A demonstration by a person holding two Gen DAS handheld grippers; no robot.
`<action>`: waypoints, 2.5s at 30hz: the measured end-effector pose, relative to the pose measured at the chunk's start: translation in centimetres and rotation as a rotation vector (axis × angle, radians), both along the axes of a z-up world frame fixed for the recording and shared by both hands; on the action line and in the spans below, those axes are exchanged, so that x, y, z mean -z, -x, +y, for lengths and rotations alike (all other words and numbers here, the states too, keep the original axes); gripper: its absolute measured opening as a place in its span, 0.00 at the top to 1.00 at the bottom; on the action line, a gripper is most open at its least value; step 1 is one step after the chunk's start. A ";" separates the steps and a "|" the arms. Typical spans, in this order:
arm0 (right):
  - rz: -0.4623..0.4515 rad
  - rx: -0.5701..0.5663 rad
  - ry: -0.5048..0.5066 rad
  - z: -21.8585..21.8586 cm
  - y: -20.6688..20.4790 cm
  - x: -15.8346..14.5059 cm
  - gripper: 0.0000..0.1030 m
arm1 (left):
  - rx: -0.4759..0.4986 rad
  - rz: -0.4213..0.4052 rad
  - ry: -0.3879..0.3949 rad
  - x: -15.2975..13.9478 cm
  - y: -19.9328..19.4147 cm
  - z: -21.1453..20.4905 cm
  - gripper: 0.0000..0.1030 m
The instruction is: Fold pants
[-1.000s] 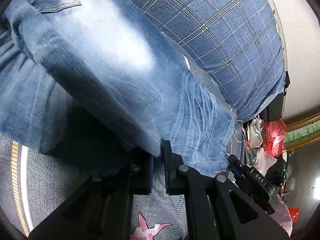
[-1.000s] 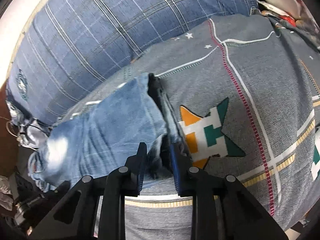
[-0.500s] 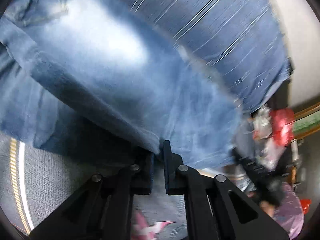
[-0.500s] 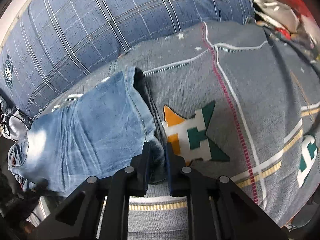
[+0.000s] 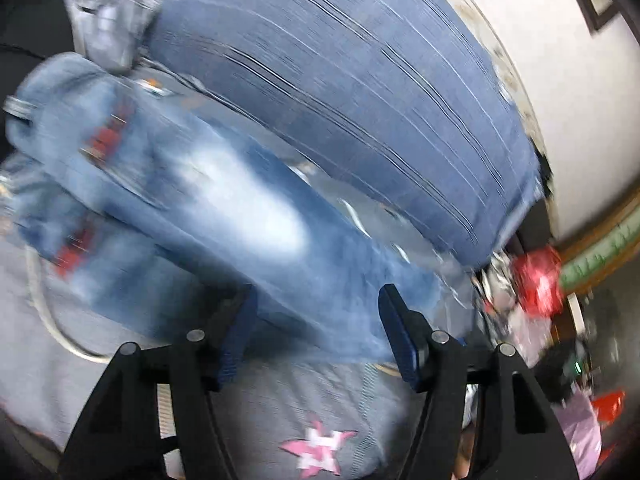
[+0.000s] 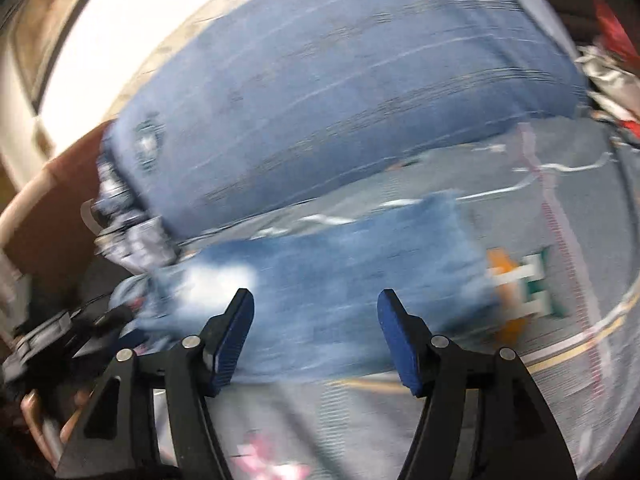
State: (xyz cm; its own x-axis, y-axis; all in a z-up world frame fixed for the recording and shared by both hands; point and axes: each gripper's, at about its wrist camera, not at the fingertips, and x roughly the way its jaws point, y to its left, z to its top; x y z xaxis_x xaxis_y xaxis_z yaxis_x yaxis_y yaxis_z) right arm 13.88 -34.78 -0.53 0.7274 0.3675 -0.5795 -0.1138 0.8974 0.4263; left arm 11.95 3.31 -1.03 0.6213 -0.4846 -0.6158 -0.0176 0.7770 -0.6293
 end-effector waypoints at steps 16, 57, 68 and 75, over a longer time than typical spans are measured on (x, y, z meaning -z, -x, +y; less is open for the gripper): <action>0.049 -0.516 0.211 26.3 -5.8 2.5 0.26 | -0.310 0.169 0.263 5.3 -3.4 18.1 0.35; 0.114 -0.326 -0.028 16.5 -2.1 1.0 0.35 | -0.484 -0.004 -0.304 -0.4 2.5 13.2 0.38; 0.050 0.119 -0.200 -4.3 -2.7 -2.0 0.31 | -0.019 -0.329 -0.281 -4.0 3.6 -2.3 0.19; 0.159 0.333 -0.384 -13.2 -2.4 2.5 0.31 | 0.350 -0.257 -0.368 0.6 3.2 -15.8 0.19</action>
